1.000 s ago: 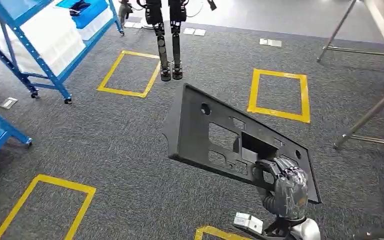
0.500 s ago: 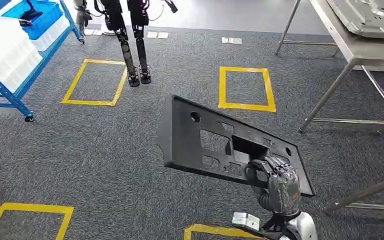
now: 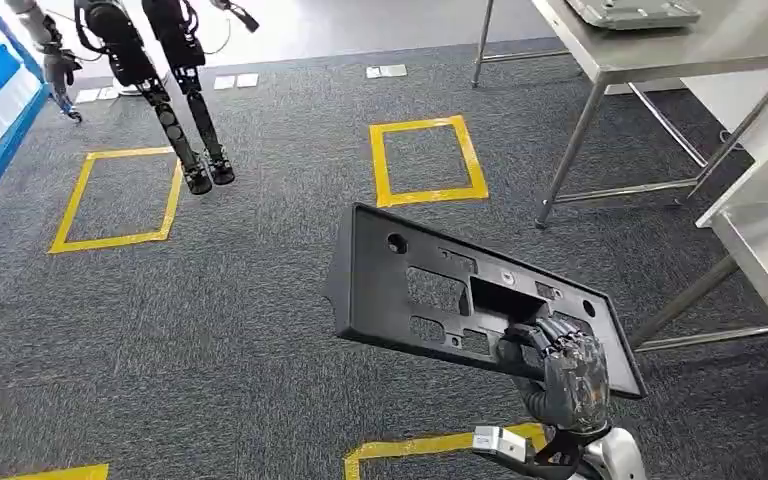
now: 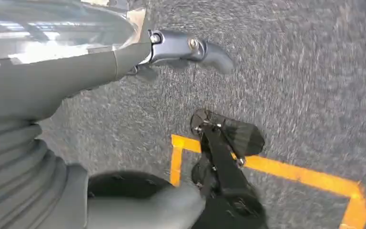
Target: Take the parts from the cabinet and place them on the table.
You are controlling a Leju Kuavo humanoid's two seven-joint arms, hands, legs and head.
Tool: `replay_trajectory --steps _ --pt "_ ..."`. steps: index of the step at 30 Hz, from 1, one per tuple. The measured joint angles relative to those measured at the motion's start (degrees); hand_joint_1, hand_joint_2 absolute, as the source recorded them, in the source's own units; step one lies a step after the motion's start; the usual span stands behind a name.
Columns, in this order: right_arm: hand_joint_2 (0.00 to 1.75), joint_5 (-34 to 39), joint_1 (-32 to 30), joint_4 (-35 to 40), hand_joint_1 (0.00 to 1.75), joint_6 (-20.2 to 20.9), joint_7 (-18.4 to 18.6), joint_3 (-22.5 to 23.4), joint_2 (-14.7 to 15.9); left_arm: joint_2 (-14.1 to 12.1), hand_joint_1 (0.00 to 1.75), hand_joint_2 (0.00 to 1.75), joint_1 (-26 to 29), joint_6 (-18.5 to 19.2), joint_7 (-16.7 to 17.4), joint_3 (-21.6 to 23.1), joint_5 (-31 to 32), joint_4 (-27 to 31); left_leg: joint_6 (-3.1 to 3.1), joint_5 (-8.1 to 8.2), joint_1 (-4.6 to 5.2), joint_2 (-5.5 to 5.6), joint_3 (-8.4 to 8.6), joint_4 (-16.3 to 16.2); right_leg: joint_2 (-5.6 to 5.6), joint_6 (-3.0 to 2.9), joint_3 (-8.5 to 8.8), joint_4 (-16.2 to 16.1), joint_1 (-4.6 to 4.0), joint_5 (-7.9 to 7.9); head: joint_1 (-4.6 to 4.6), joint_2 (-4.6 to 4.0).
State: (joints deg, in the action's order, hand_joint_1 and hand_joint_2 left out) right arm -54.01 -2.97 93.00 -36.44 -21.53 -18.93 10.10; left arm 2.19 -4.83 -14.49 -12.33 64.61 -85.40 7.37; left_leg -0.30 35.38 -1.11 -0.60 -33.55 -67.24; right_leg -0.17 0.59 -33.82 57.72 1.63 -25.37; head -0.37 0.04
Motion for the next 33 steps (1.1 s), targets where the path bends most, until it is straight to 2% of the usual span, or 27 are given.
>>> replay_trajectory --steps 1,2,3,4,6,7,8,10,11,12,13,14,15,17,18,19,20,21,22,23,24,26,28,29,30,31,33 --pt "1.75 0.00 0.02 0.00 1.75 0.02 0.00 0.00 -0.09 0.00 0.00 1.75 0.06 -0.04 0.15 0.15 0.00 0.00 0.01 2.21 0.00 0.51 -2.07 -4.40 0.74 -0.11 -0.05 0.01 -0.24 -0.03 0.00 0.00" --pt "1.75 0.00 -0.06 0.00 1.75 0.00 0.00 0.00 -0.11 -0.04 0.00 1.75 0.10 -0.09 0.24 0.26 0.00 0.00 0.09 3.43 0.00 0.70 -3.87 -7.91 1.57 -0.12 -0.07 0.04 -0.43 -0.02 0.02 0.00" --pt "1.75 0.00 -0.16 0.00 1.75 0.02 0.00 0.00 -0.09 -0.04 0.00 1.75 0.11 -0.09 0.28 0.33 0.00 0.00 0.20 3.01 0.00 0.75 -4.49 -8.77 2.40 -0.13 -0.04 0.05 -0.56 -0.01 0.04 0.00" --pt "1.75 0.00 -0.16 0.00 1.75 0.00 0.02 0.02 -0.09 -0.04 0.00 1.75 0.12 -0.11 0.28 0.41 0.00 0.00 0.39 1.31 0.00 0.76 -3.91 -7.08 3.19 -0.12 0.02 0.06 -0.60 0.00 0.02 0.00" --pt "1.75 -0.02 -0.11 0.00 1.75 0.00 0.02 0.00 -0.13 -0.04 0.00 1.75 0.07 -0.02 0.24 0.57 0.02 0.00 0.91 -4.20 -0.01 1.52 0.10 1.78 4.77 -0.06 0.30 0.08 -0.60 0.03 0.00 0.00" --pt "1.75 0.00 -0.05 0.00 1.75 0.00 0.06 0.02 -0.20 -0.04 0.00 1.75 0.07 0.02 0.07 0.70 0.02 0.00 1.27 -6.58 -0.04 3.89 2.37 6.64 5.43 -0.02 0.37 0.06 -0.51 0.05 -0.02 0.00" --pt "1.75 0.02 0.14 0.00 1.75 0.00 0.13 0.04 -0.24 -0.13 0.00 1.75 0.08 0.04 -0.13 0.76 0.02 0.00 1.49 -6.14 -0.09 6.19 2.99 8.30 5.88 0.27 0.21 0.25 -0.96 0.16 0.04 0.00" --pt "1.75 0.22 0.61 0.04 1.75 0.00 0.20 0.17 -0.35 -0.13 0.00 1.75 -0.03 0.24 -0.66 0.92 0.09 0.00 1.41 -6.03 0.30 4.96 2.96 8.88 7.14 1.03 -0.65 0.15 -0.60 0.65 0.02 0.00" --pt "1.75 0.26 0.62 0.09 1.75 0.00 0.20 0.31 -0.37 -0.15 0.00 1.75 -0.09 0.56 -0.79 1.03 0.11 0.00 1.58 -6.10 0.61 4.43 3.00 8.88 7.75 1.47 -0.88 -0.16 -0.47 0.93 0.00 0.00" --pt "1.75 0.26 0.74 0.15 1.75 0.00 0.22 0.39 -0.39 -0.18 0.00 1.75 -0.13 0.74 -0.96 1.11 0.15 0.00 2.16 -6.59 0.69 3.65 3.22 9.60 8.48 1.96 -1.12 -0.37 -0.62 1.22 0.02 0.00" --pt "1.75 0.20 0.84 0.17 1.75 0.00 0.28 0.50 -0.39 -0.09 0.00 1.75 -0.21 1.03 -0.98 1.20 0.20 0.02 2.63 -7.22 0.23 2.63 3.49 10.34 6.34 1.82 -1.59 0.77 -0.52 0.70 0.09 0.00" --pt "1.75 0.13 1.19 0.17 1.75 0.00 0.52 0.63 -0.41 -0.21 0.00 1.75 -0.22 1.27 -1.01 1.27 0.26 0.00 3.04 -7.34 0.41 2.14 3.61 10.65 3.43 1.56 -2.95 3.14 -0.95 -0.82 0.13 0.00" --pt "1.75 -0.04 1.60 0.17 1.75 0.00 0.68 0.70 -0.41 -0.31 0.00 1.75 -0.17 1.33 -0.96 1.31 0.33 0.00 3.25 -7.38 0.51 1.09 3.58 10.65 2.00 1.25 -5.01 7.31 -0.92 -2.82 0.44 0.00" --pt "1.75 -0.98 1.85 0.17 1.75 0.00 1.31 1.14 -0.57 -0.35 0.00 1.75 -0.16 1.57 -0.68 1.62 0.39 0.00 3.27 -7.35 0.81 -0.70 3.43 10.62 1.08 1.19 -9.22 16.43 -0.86 -6.16 0.44 0.00" --pt "1.75 -1.82 1.79 0.15 1.75 0.00 1.49 1.47 -0.61 -0.44 0.00 1.75 -0.16 1.64 -0.41 1.79 0.46 0.00 3.26 -7.32 0.85 -1.48 3.43 10.62 0.91 1.52 -9.96 18.21 -0.80 -6.38 0.53 0.00" --pt "1.75 -2.92 1.83 0.15 1.75 0.00 1.81 1.83 -0.74 -0.44 0.00 1.75 -0.18 1.68 -0.31 2.07 0.57 0.00 3.24 -7.28 0.86 -2.22 3.42 10.61 0.78 1.91 -9.36 17.11 -0.70 -5.81 0.48 0.00" --pt "1.75 -4.33 1.95 0.15 1.75 0.00 2.43 2.28 -0.87 -0.44 0.00 1.75 -0.23 1.73 -0.20 2.27 0.72 0.00 3.17 -7.21 0.85 -2.92 3.48 10.60 0.47 2.46 -7.32 13.74 -0.66 -4.43 0.55 0.00" --pt "1.75 -6.52 2.32 0.13 1.75 0.00 3.35 3.00 -1.09 -0.44 0.00 1.75 -0.30 1.86 -0.18 2.56 0.83 0.00 2.99 -7.09 0.84 -3.72 3.61 10.58 -0.56 3.10 -3.75 7.25 -0.44 -2.21 0.53 0.00" --pt "1.75 -7.76 2.82 0.07 1.75 0.00 3.83 3.63 -1.22 -0.44 0.00 1.75 -0.37 2.06 -0.18 2.78 0.87 0.00 2.73 -6.92 0.85 -4.28 3.78 10.53 -2.45 3.36 -0.90 2.27 -0.32 -0.81 0.55 0.00" --pt "1.75 -8.18 3.23 -0.02 1.75 0.00 4.13 4.00 -1.31 -0.46 0.00 1.75 -0.42 2.14 -0.13 2.91 0.92 0.00 2.52 -6.79 1.08 -4.63 3.91 10.50 -4.60 3.06 0.22 -0.10 -0.35 -0.60 0.57 0.00" --pt "1.75 -8.33 3.51 -0.09 1.75 0.00 4.24 4.20 -1.36 -0.55 0.00 1.75 -0.42 2.19 -0.09 2.95 0.94 0.00 2.37 -6.66 1.29 -4.80 3.74 10.47 -4.68 2.88 0.36 -0.26 -0.59 -0.59 0.57 0.00" --pt "1.75 -8.85 4.90 -0.48 1.75 0.00 4.70 5.34 -1.53 -0.77 0.00 1.75 -0.53 2.45 0.04 3.26 0.96 0.00 1.78 -6.24 1.53 -5.95 4.01 10.28 -3.31 2.01 0.25 -0.29 -0.93 0.04 0.28 0.00" --pt "1.75 -10.25 5.59 -1.01 1.75 0.00 5.33 6.60 -1.53 -0.74 0.00 1.75 -0.85 2.56 0.15 3.76 1.09 0.00 1.38 -6.11 1.30 -7.15 4.28 10.36 -1.98 1.56 0.00 -0.39 -1.09 0.19 0.41 0.00" --pt "1.75 -10.93 6.19 -1.40 1.75 0.00 5.75 7.17 -1.55 -0.81 0.00 1.75 -1.01 2.62 0.15 3.84 1.14 0.00 0.76 -5.58 0.78 -5.70 4.01 9.84 -1.29 1.03 0.19 -0.55 0.06 0.46 0.37 0.00" --pt "1.75 -11.70 7.14 -2.04 1.75 0.00 6.17 7.70 -1.70 -0.83 0.00 1.75 -1.06 2.71 0.15 3.91 1.20 0.02 0.60 -4.07 0.69 -2.23 3.29 7.91 -0.61 0.62 0.07 -0.54 0.02 0.60 0.15 0.00" --pt "1.75 -12.13 8.34 -2.85 1.75 0.00 6.43 7.96 -1.75 -0.83 0.00 1.75 -1.01 2.91 0.15 4.06 1.22 0.02 0.52 -1.56 0.63 -0.33 1.52 3.90 -0.03 0.16 0.03 -0.54 -0.09 0.68 0.15 0.00" --pt "1.75 -12.91 10.01 -4.48 1.75 0.00 6.62 8.57 -1.88 -0.83 0.00 1.75 -0.93 2.99 0.11 4.24 1.27 0.00 0.39 2.44 0.55 0.67 -3.15 -5.41 1.39 0.10 -0.03 -0.52 -0.31 0.69 0.11 0.00"
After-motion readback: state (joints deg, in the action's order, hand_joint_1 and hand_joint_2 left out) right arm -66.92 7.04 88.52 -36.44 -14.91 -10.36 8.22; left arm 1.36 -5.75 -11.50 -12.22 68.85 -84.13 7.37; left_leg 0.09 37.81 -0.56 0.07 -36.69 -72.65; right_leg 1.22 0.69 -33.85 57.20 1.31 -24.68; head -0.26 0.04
